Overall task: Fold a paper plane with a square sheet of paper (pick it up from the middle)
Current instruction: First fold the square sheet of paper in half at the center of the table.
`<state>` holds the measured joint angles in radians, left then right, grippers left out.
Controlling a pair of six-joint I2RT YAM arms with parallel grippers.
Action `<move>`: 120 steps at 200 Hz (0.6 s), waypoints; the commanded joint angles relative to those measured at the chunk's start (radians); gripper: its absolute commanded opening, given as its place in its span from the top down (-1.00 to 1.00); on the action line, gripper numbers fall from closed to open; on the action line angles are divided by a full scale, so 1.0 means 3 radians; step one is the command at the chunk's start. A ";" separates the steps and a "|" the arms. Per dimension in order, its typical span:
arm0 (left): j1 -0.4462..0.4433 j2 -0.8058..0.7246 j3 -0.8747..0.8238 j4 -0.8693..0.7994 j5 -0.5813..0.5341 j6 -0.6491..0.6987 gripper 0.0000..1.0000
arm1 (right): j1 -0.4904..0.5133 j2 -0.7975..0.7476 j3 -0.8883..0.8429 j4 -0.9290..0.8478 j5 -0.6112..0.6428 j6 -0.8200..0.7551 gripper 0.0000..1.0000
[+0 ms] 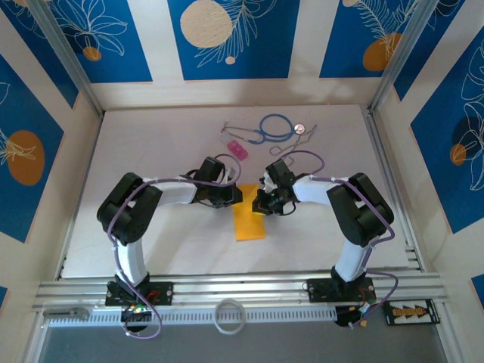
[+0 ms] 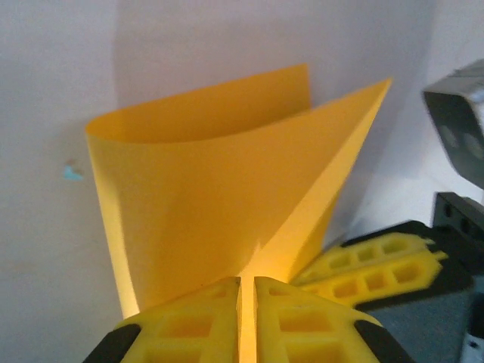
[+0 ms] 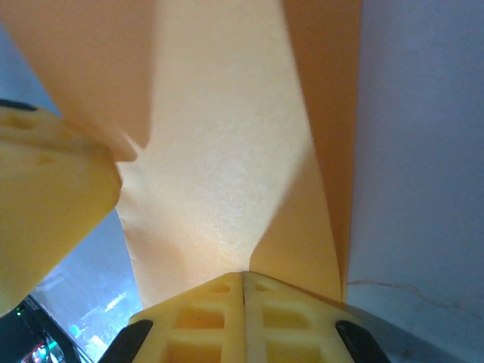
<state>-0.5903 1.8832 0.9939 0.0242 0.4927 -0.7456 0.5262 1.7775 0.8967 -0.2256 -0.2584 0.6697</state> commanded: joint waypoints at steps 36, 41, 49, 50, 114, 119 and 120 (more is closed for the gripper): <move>0.0118 0.0216 -0.0036 -0.0148 -0.0051 0.0075 0.76 | 0.0020 0.0172 -0.0088 -0.0409 0.0241 -0.0069 1.00; 0.0121 0.0217 -0.0040 -0.0123 -0.0037 0.0052 0.75 | 0.0021 0.0175 -0.0086 -0.0405 0.0240 -0.0069 1.00; 0.0126 0.0210 -0.0029 -0.0096 -0.0010 0.0023 0.75 | 0.0020 0.0180 -0.0085 -0.0408 0.0238 -0.0073 1.00; 0.0124 0.0208 -0.0024 -0.0096 -0.0008 0.0022 0.75 | 0.0020 0.0183 -0.0082 -0.0411 0.0238 -0.0074 1.00; 0.0218 0.0156 0.0275 -0.0290 0.0048 0.0100 0.73 | 0.0020 0.0175 -0.0054 -0.0444 0.0233 -0.0088 1.00; 0.0224 0.0181 0.0296 -0.0314 0.0045 0.0102 0.73 | 0.0023 0.0175 -0.0051 -0.0444 0.0233 -0.0090 1.00; 0.0229 0.0186 0.0299 -0.0320 0.0043 0.0105 0.73 | 0.0021 0.0175 -0.0053 -0.0447 0.0233 -0.0087 1.00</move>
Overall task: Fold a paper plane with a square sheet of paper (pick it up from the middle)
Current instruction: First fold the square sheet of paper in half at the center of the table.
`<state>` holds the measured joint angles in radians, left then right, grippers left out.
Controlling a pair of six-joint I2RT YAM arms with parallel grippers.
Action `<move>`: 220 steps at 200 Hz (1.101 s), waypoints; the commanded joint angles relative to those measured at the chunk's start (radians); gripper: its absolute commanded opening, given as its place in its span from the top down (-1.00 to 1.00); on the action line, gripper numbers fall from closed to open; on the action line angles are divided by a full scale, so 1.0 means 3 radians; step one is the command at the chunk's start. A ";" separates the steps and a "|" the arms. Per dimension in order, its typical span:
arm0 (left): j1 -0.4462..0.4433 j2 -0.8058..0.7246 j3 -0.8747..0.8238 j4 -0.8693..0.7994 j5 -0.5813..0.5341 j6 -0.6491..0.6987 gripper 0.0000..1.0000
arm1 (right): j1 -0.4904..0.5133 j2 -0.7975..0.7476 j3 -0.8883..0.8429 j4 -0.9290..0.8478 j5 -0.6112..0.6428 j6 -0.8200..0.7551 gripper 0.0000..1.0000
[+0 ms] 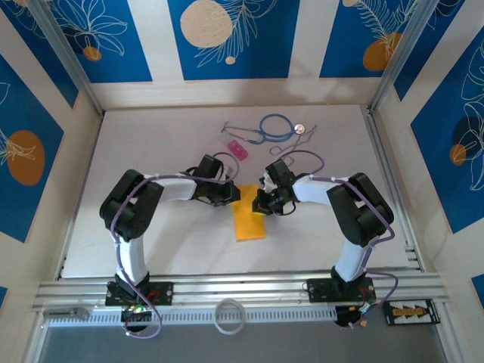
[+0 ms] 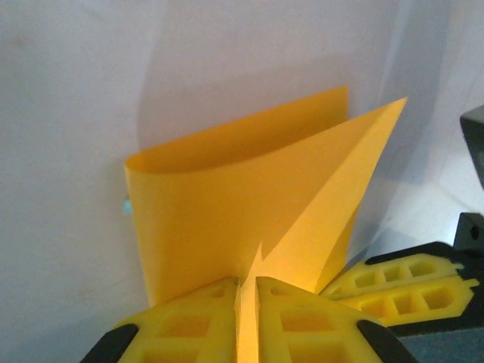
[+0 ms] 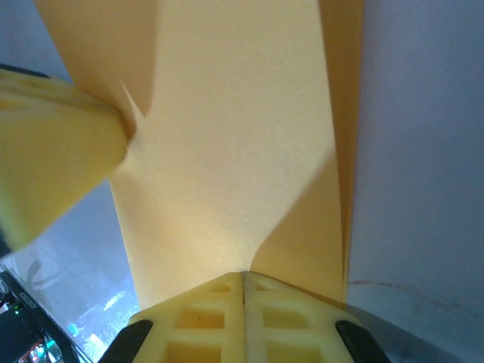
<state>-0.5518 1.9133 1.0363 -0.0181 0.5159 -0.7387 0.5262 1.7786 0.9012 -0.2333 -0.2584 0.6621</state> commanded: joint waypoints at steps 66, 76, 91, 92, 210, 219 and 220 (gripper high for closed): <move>0.0145 0.0273 0.0186 -0.0290 -0.0201 0.0076 0.75 | 0.0016 0.0172 -0.0069 -0.0436 0.0221 -0.0080 1.00; 0.0169 0.0271 0.0168 -0.0302 -0.0247 0.0048 0.76 | 0.0015 0.0171 -0.0066 -0.0432 0.0222 -0.0080 1.00; 0.0208 0.0254 0.0166 -0.0298 -0.0305 -0.0013 0.76 | 0.0015 0.0174 -0.0064 -0.0444 0.0224 -0.0082 1.00; 0.0208 0.0254 0.0166 -0.0298 -0.0307 -0.0015 0.76 | 0.0015 0.0175 -0.0064 -0.0447 0.0226 -0.0081 1.00; 0.0344 0.0333 0.0691 -0.0829 -0.0598 -0.0046 0.76 | -0.0011 0.0187 -0.0079 -0.0427 0.0166 -0.0105 1.00; 0.0341 0.0283 0.0706 -0.0857 -0.0619 -0.0037 0.75 | -0.0011 0.0189 -0.0072 -0.0424 0.0166 -0.0104 1.00; 0.0344 0.0276 0.0710 -0.0859 -0.0620 -0.0032 0.74 | -0.0011 0.0188 -0.0073 -0.0424 0.0169 -0.0105 1.00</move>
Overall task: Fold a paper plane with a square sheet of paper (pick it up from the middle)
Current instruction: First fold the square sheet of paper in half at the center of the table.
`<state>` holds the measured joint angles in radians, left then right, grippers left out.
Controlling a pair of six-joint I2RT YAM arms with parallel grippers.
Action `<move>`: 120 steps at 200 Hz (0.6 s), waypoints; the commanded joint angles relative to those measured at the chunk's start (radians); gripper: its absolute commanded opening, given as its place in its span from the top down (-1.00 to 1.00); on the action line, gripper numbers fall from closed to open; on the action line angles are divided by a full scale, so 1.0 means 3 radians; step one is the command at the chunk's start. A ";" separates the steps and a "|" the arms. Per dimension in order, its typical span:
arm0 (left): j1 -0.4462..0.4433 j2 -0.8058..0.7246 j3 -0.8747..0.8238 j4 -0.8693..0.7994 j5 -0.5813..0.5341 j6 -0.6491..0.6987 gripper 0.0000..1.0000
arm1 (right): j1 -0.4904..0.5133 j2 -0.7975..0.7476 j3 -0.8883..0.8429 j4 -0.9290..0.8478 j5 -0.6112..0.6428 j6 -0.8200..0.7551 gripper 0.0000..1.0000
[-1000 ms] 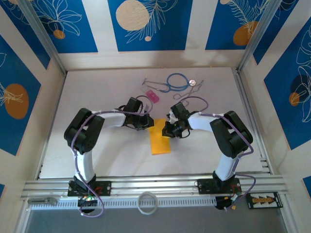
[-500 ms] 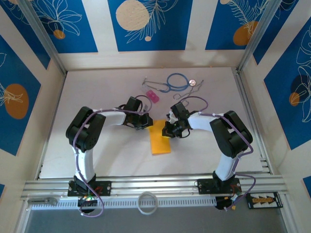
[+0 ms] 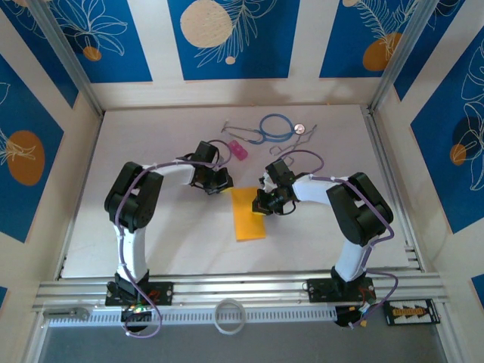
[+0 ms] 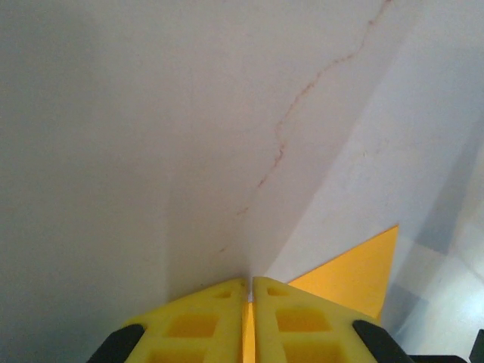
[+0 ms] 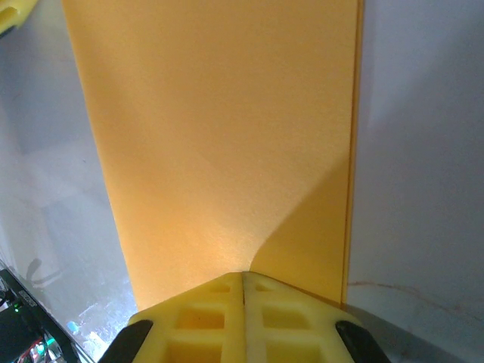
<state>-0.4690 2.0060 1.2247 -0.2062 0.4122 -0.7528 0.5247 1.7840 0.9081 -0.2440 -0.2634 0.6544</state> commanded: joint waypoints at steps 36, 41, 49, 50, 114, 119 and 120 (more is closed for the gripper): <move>0.0031 -0.0283 0.0112 -0.0241 -0.0185 0.0106 0.71 | -0.0008 0.0154 -0.0102 -0.0389 0.0193 -0.0073 1.00; 0.0018 -0.0324 0.0090 -0.0194 -0.0135 0.0110 0.70 | -0.0005 0.0154 -0.0100 -0.0388 0.0190 -0.0075 1.00; -0.0012 -0.0385 0.0040 -0.0113 -0.0071 0.0107 0.70 | -0.0005 0.0156 -0.0100 -0.0383 0.0186 -0.0075 1.00; -0.0017 -0.0394 0.0034 -0.0104 -0.0066 0.0109 0.70 | -0.0005 0.0156 -0.0100 -0.0383 0.0186 -0.0075 1.00; -0.0246 -0.0312 -0.0362 0.0550 0.0540 0.0128 0.69 | 0.0004 0.0165 -0.0105 -0.0368 0.0196 -0.0059 1.00; -0.0252 -0.0280 -0.0377 0.0568 0.0565 0.0120 0.69 | 0.0001 0.0167 -0.0110 -0.0368 0.0198 -0.0059 1.00; -0.0252 -0.0275 -0.0379 0.0571 0.0567 0.0118 0.69 | 0.0001 0.0168 -0.0111 -0.0368 0.0198 -0.0059 1.00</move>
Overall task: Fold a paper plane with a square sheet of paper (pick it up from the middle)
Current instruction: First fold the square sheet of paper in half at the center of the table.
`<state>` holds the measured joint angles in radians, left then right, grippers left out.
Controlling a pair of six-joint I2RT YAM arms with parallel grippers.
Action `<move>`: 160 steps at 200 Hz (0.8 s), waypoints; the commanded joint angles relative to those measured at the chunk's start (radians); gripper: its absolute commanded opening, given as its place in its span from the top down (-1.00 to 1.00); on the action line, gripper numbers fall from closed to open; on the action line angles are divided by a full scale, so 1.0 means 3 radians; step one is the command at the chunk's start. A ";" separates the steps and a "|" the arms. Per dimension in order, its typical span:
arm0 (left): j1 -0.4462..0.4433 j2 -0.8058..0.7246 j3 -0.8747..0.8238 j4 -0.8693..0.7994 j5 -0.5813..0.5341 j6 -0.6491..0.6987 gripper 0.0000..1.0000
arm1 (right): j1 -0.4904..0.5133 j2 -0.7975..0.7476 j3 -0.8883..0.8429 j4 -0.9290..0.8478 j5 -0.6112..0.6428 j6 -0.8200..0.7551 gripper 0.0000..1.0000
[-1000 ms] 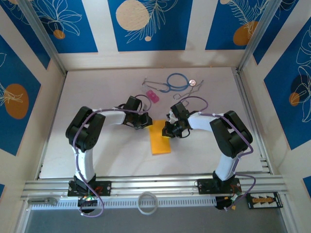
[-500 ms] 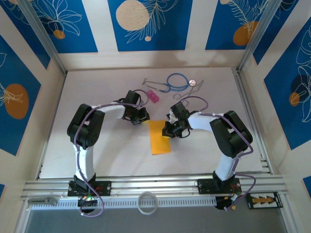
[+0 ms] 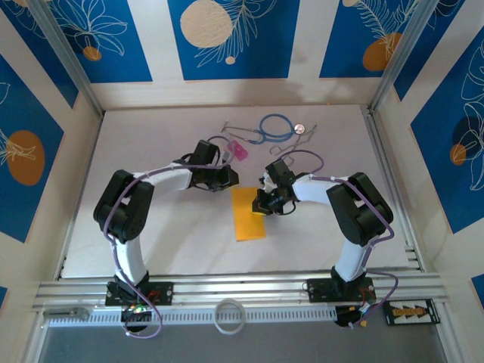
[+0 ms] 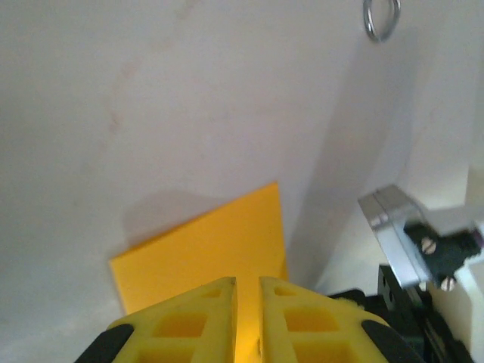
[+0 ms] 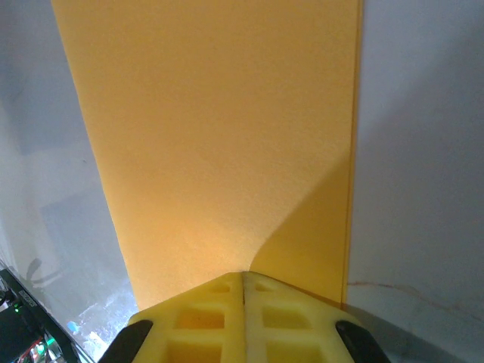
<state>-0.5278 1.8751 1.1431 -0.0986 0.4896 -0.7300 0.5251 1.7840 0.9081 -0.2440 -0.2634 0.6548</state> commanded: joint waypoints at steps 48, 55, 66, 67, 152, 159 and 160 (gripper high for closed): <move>-0.0033 0.0367 -0.0069 0.0066 0.0013 0.0097 0.70 | -0.0002 0.0143 -0.0121 -0.0373 0.0209 -0.0063 1.00; -0.0018 0.0399 -0.0057 0.0047 -0.0017 0.0092 0.71 | -0.0002 0.0140 -0.0127 -0.0373 0.0208 -0.0069 1.00; 0.0007 0.0440 -0.0031 -0.0016 -0.0106 0.0072 0.71 | -0.0002 0.0141 -0.0124 -0.0375 0.0201 -0.0069 1.00; 0.0009 0.0441 -0.0029 -0.0018 -0.0117 0.0071 0.72 | -0.0002 0.0142 -0.0126 -0.0377 0.0202 -0.0070 1.00; 0.0261 0.0452 0.0081 0.0090 -0.0207 -0.0098 0.70 | -0.0016 0.0100 -0.0153 -0.0368 0.0208 -0.0063 1.00; 0.0262 0.0466 0.0119 0.0050 -0.0235 -0.0098 0.70 | -0.0022 0.0099 -0.0151 -0.0373 0.0208 -0.0071 1.00; 0.0264 0.0467 0.0128 0.0041 -0.0238 -0.0098 0.70 | -0.0022 0.0095 -0.0150 -0.0373 0.0208 -0.0071 1.00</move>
<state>-0.4702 1.9842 1.1328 -0.0540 0.4877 -0.7532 0.5247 1.7840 0.9077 -0.2436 -0.2634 0.6548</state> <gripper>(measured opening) 0.150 0.057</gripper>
